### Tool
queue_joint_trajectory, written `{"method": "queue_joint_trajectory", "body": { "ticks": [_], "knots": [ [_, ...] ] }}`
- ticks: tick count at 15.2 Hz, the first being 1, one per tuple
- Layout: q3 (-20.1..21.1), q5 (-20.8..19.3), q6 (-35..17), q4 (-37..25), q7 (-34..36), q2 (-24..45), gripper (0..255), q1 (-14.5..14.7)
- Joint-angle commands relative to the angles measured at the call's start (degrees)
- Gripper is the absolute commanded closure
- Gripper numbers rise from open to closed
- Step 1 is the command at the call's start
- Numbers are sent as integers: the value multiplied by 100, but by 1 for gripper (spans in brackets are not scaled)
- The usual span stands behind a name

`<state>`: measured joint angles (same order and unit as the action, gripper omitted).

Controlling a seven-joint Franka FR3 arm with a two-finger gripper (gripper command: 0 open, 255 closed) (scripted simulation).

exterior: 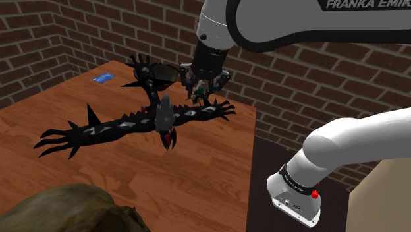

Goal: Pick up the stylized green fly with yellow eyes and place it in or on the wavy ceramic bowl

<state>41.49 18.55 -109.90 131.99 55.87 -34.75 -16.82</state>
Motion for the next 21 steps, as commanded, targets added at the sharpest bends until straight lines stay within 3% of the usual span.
{"method": "queue_joint_trajectory", "body": {
  "ticks": [1, 7, 12, 16, 21],
  "knots": [
    [113, -219, -129, -327, -21, 457, 255, -292],
    [555, -1060, -415, -1275, 141, 1845, 255, -1055],
    [938, -2181, -403, -2283, 592, 3261, 255, -1450],
    [944, -3209, -136, -3282, 985, 4492, 255, -1284],
    [590, -4162, 426, -4826, 1121, 5872, 255, -628]
  ]
}}
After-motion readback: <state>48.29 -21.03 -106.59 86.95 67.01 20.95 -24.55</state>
